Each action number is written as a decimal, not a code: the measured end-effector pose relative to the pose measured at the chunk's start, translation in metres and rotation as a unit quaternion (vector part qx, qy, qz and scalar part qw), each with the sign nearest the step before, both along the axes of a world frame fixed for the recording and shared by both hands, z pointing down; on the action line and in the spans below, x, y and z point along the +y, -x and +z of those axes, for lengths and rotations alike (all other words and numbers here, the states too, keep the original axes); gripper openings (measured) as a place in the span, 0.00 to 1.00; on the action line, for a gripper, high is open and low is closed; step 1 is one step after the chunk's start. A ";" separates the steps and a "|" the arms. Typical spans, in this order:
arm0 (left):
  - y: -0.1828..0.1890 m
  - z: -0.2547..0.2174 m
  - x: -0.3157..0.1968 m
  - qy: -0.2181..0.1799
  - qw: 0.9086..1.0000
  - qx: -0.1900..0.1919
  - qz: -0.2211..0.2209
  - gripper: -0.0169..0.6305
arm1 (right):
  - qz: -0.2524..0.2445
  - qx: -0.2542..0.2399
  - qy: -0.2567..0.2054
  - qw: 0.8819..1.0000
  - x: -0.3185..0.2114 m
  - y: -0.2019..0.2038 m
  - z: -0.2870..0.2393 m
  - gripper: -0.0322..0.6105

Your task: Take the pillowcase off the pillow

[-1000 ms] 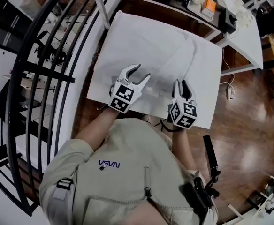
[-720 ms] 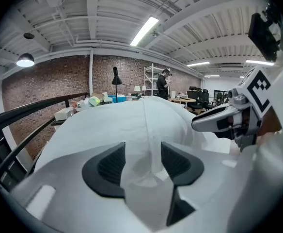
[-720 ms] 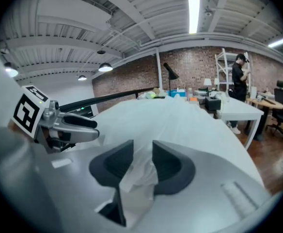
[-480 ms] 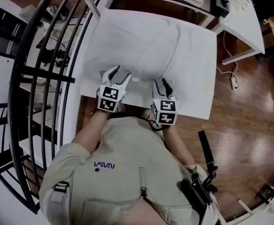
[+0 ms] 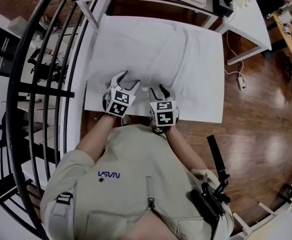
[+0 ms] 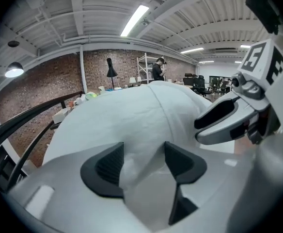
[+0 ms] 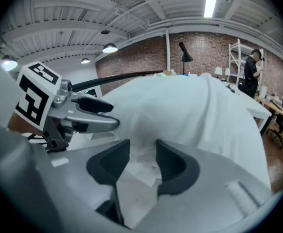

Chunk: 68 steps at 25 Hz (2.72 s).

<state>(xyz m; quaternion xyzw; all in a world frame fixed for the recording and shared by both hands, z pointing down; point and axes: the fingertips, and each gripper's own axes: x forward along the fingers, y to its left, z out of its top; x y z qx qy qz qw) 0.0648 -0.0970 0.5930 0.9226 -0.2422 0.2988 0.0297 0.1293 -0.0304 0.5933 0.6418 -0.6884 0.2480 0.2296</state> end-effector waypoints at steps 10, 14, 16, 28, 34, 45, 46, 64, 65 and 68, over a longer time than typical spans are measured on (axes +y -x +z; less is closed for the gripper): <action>-0.002 -0.011 0.009 0.002 0.999 0.014 0.037 0.06 | 0.035 0.070 0.007 0.997 -0.015 -0.008 -0.002 0.06; 0.003 -0.037 0.006 -0.001 0.998 0.050 0.024 0.05 | 0.051 0.074 -0.010 0.996 -0.005 -0.011 -0.013 0.06; 0.008 -0.050 -0.001 -0.002 0.997 0.078 0.004 0.05 | 0.069 0.074 -0.032 0.994 0.003 -0.016 -0.026 0.06; 0.043 -0.120 -0.041 0.021 0.974 0.216 -0.070 0.05 | 0.260 0.087 -0.083 0.958 0.072 -0.148 -0.068 0.05; 0.053 -0.047 -0.003 0.094 0.975 0.180 -0.087 0.05 | 0.290 0.040 -0.006 0.956 0.104 -0.160 -0.002 0.06; 0.039 -0.031 0.020 0.060 0.987 0.135 -0.055 0.10 | 0.226 0.033 0.016 0.973 0.110 -0.136 0.007 0.07; 0.039 -0.034 0.022 0.055 0.988 0.133 -0.052 0.12 | 0.221 0.028 0.015 0.975 0.109 -0.133 0.003 0.07; -0.005 -0.111 0.021 0.005 0.986 0.161 0.052 0.31 | 0.130 0.037 -0.105 0.985 0.041 -0.096 -0.104 0.12; -0.006 -0.113 0.018 0.005 0.985 0.163 0.053 0.31 | 0.131 0.042 -0.107 0.985 0.038 -0.098 -0.108 0.12; -0.011 -0.116 0.006 0.003 0.985 0.163 0.054 0.33 | 0.127 0.055 -0.116 0.984 0.021 -0.105 -0.121 0.15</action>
